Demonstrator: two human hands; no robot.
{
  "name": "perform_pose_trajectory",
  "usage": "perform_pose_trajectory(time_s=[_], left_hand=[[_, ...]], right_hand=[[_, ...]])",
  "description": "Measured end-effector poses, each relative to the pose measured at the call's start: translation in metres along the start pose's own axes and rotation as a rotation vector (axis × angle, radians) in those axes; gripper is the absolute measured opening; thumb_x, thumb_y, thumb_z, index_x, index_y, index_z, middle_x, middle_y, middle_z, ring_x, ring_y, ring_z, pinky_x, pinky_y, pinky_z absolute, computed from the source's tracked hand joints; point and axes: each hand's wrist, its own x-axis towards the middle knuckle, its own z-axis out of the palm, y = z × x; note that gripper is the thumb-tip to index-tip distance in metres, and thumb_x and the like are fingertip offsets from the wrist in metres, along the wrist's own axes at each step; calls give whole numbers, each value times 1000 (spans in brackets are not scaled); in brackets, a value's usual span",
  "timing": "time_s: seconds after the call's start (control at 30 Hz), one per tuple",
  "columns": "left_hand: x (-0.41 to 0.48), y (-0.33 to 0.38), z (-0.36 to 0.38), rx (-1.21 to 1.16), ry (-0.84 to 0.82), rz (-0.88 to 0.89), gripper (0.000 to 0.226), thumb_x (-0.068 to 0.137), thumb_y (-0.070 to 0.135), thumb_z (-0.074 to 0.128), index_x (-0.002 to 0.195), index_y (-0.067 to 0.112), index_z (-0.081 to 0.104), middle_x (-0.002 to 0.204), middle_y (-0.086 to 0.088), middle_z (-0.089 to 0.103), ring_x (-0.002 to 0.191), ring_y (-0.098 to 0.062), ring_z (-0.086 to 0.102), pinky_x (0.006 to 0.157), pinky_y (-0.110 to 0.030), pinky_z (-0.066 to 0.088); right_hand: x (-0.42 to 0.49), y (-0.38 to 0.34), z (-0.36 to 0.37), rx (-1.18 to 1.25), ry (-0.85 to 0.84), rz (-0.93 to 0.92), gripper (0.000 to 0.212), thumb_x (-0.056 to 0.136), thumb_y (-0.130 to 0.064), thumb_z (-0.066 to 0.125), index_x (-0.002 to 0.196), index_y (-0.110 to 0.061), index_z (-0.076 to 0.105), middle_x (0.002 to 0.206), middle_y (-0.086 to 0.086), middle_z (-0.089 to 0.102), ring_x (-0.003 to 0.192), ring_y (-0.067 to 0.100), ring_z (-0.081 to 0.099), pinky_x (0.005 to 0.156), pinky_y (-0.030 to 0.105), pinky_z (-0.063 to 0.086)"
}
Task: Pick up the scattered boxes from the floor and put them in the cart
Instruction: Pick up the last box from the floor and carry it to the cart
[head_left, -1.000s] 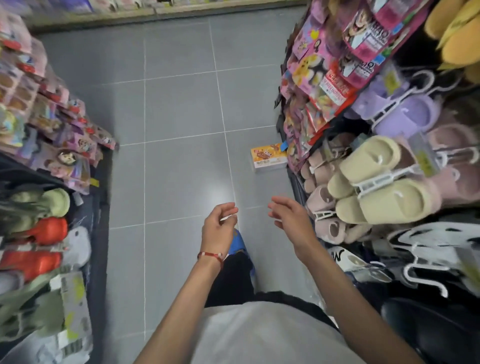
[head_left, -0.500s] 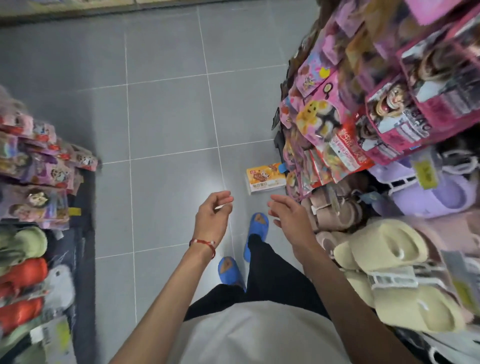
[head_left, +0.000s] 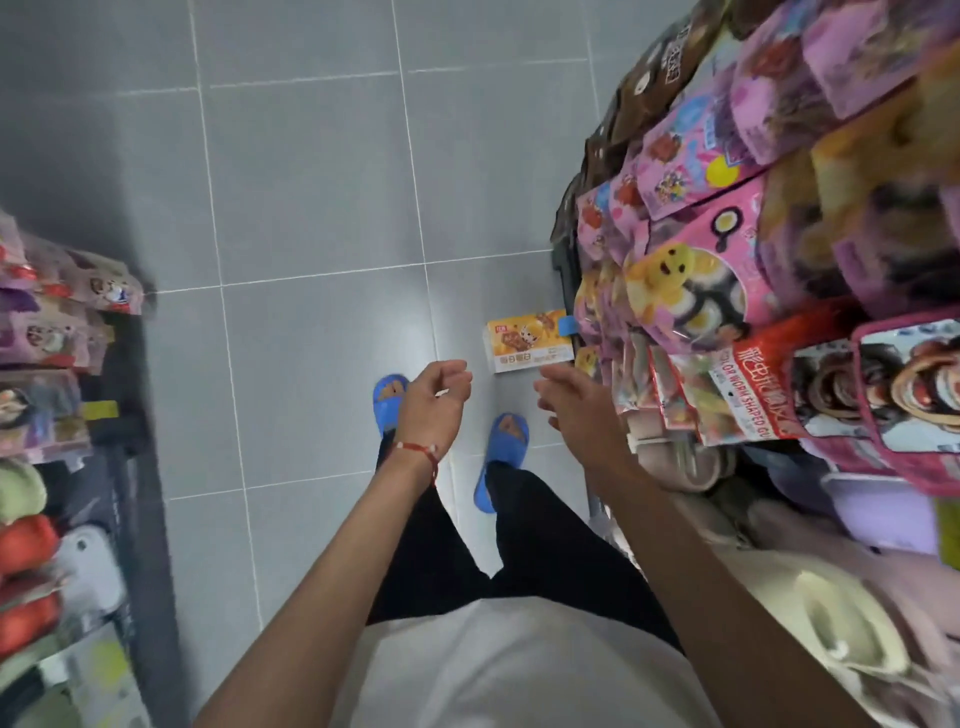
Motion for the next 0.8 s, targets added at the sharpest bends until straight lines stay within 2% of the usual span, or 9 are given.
perform_pose_trajectory(time_s=[0.07, 0.13, 0.23, 0.27, 0.4, 0.5, 0.63, 0.73, 0.8], left_hand=[[25, -2, -4, 67, -33, -23, 25, 99, 19, 58, 122, 14, 64, 119, -4, 68, 112, -21, 65, 100, -33, 50], [52, -9, -7, 171, -89, -54, 25, 99, 20, 56, 121, 12, 65, 116, -8, 68, 109, -25, 65, 101, -34, 50], [88, -26, -9, 333, -219, -102, 26, 98, 15, 54, 115, -1, 64, 111, -26, 64, 103, -35, 64, 87, -27, 47], [103, -33, -8, 375, -248, -108, 25, 98, 13, 54, 116, 0, 65, 111, -22, 66, 103, -32, 63, 89, -26, 46], [162, -68, 1, 465, -251, -101, 18, 99, 14, 55, 113, 11, 67, 97, 4, 58, 108, -26, 61, 100, -33, 47], [205, -102, 15, 526, -250, -125, 21, 100, 13, 55, 113, 3, 68, 90, 2, 55, 105, -29, 61, 100, -39, 48], [264, -157, 41, 548, -281, -205, 10, 85, 12, 66, 90, 21, 66, 109, -12, 70, 108, -32, 64, 100, -47, 50], [312, -195, 67, 597, -339, -226, 41, 64, 30, 67, 103, 15, 69, 111, -9, 71, 108, -29, 64, 99, -42, 50], [346, -221, 85, 607, -343, -203, 41, 70, 29, 71, 107, 13, 69, 112, -10, 71, 111, -30, 64, 100, -41, 50]], right_hand=[[20, 3, 11, 0, 37, 30, 28, 101, -11, 58, 127, -11, 67, 108, 2, 69, 77, 6, 65, 59, 10, 48], [42, 12, 23, 11, 95, 59, 27, 100, -13, 58, 124, -17, 68, 114, 1, 70, 96, 13, 67, 77, 21, 53], [70, 27, 45, 51, 185, 100, 24, 100, -12, 58, 119, -21, 68, 113, -2, 69, 106, 16, 64, 98, 38, 53], [82, 36, 54, 68, 206, 113, 24, 100, -12, 57, 120, -20, 68, 112, -2, 68, 106, 16, 63, 100, 40, 52], [134, 82, 90, 171, 283, 228, 25, 98, -15, 60, 120, -19, 71, 111, -4, 69, 110, 19, 65, 104, 43, 54], [171, 126, 107, 210, 317, 286, 25, 97, -17, 62, 119, -21, 72, 109, -4, 71, 105, 19, 67, 94, 37, 56], [226, 190, 127, 199, 303, 306, 25, 99, -17, 59, 120, -21, 71, 113, -5, 70, 108, 17, 65, 86, 28, 54], [275, 236, 135, 174, 306, 321, 26, 98, -17, 59, 121, -21, 70, 115, -4, 69, 111, 21, 65, 90, 35, 56], [307, 260, 139, 161, 314, 329, 28, 97, -16, 59, 123, -20, 69, 119, -2, 68, 113, 23, 64, 91, 38, 56]])
